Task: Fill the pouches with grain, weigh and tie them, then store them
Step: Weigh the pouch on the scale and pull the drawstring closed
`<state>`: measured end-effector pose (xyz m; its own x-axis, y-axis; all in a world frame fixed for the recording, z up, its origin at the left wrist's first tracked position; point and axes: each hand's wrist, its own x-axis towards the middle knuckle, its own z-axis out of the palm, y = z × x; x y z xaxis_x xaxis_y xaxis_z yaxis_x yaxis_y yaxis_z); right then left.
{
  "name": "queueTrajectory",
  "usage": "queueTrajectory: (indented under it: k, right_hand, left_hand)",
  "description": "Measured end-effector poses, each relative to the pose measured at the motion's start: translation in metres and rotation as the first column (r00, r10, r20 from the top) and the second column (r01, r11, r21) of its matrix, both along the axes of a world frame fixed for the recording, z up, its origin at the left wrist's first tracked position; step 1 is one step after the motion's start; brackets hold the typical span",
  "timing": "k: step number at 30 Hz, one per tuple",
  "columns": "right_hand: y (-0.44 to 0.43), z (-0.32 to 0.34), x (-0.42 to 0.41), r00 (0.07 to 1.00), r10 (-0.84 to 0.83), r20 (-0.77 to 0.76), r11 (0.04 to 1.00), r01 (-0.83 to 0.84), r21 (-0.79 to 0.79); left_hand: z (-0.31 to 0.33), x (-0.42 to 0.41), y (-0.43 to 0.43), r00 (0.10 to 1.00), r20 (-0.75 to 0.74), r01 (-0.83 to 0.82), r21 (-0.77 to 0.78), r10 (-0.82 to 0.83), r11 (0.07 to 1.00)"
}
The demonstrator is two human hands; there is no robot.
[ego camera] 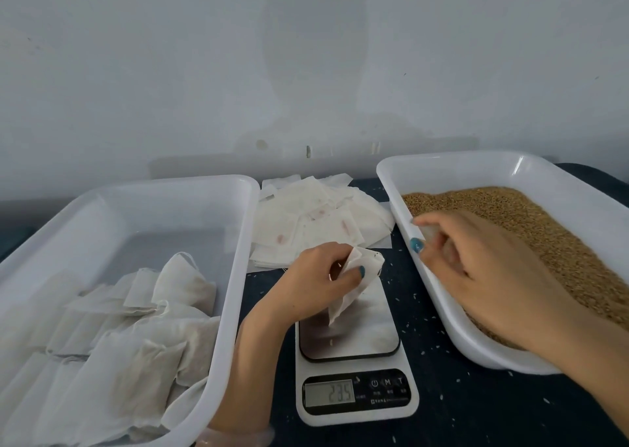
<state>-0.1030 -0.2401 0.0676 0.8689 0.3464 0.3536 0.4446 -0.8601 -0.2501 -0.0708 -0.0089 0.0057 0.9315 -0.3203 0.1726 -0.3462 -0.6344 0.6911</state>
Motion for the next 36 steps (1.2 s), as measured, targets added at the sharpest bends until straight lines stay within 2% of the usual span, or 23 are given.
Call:
queueTrajectory:
  k: [2,5,8,17,19,22,26,28,30,34,36]
  right_hand:
    - [0.015,-0.002,-0.006,0.996,0.091,-0.008,0.995,-0.091,0.033]
    - [0.034,-0.010,-0.006,0.990,0.142,0.010,0.984,-0.141,-0.108]
    - [0.045,-0.019,0.006,0.988,0.144,-0.056,0.964,-0.152,-0.218]
    - [0.049,-0.029,0.022,0.996,0.085,-0.037,0.976,-0.091,-0.198]
    - [0.050,-0.029,0.023,0.997,0.071,-0.040,0.982,-0.077,-0.175]
    - [0.051,-0.027,0.024,0.998,0.049,-0.024,0.990,-0.052,-0.133]
    - [0.051,-0.026,0.021,0.998,0.054,-0.036,0.991,-0.058,-0.120]
    - [0.051,-0.026,0.015,0.995,0.073,-0.062,0.990,-0.080,-0.112]
    - [0.049,-0.028,0.008,0.989,0.109,-0.105,0.985,-0.121,-0.125]
    - [0.040,-0.033,-0.002,0.972,0.150,-0.180,0.979,-0.171,-0.113]
    - [0.036,-0.034,-0.005,0.968,0.166,-0.188,0.977,-0.187,-0.105]
  left_hand:
    - [0.001,0.000,0.000,1.000,0.009,-0.004,-0.034,0.004,0.999]
    - [0.003,-0.002,0.000,1.000,0.020,0.003,-0.074,-0.002,0.997]
    - [0.003,-0.002,0.001,0.999,0.035,-0.005,-0.066,0.008,0.998]
    - [0.007,-0.005,0.000,1.000,0.028,-0.001,-0.108,0.004,0.994]
    - [0.010,-0.008,-0.002,0.999,0.035,-0.017,-0.069,0.019,0.998]
    - [0.015,-0.013,-0.009,0.989,0.134,-0.082,0.114,0.067,0.990]
    - [0.022,-0.028,-0.026,0.939,0.326,-0.237,0.393,0.106,0.888]
    - [0.029,-0.037,-0.030,0.927,0.340,-0.314,0.480,0.156,0.819]
    - [0.043,-0.051,-0.030,0.919,0.322,-0.373,0.524,0.228,0.766]
    - [0.087,-0.082,-0.011,0.826,0.469,-0.540,0.504,0.311,0.674]
    - [0.100,-0.090,0.007,0.791,0.464,-0.610,0.543,0.398,0.577]
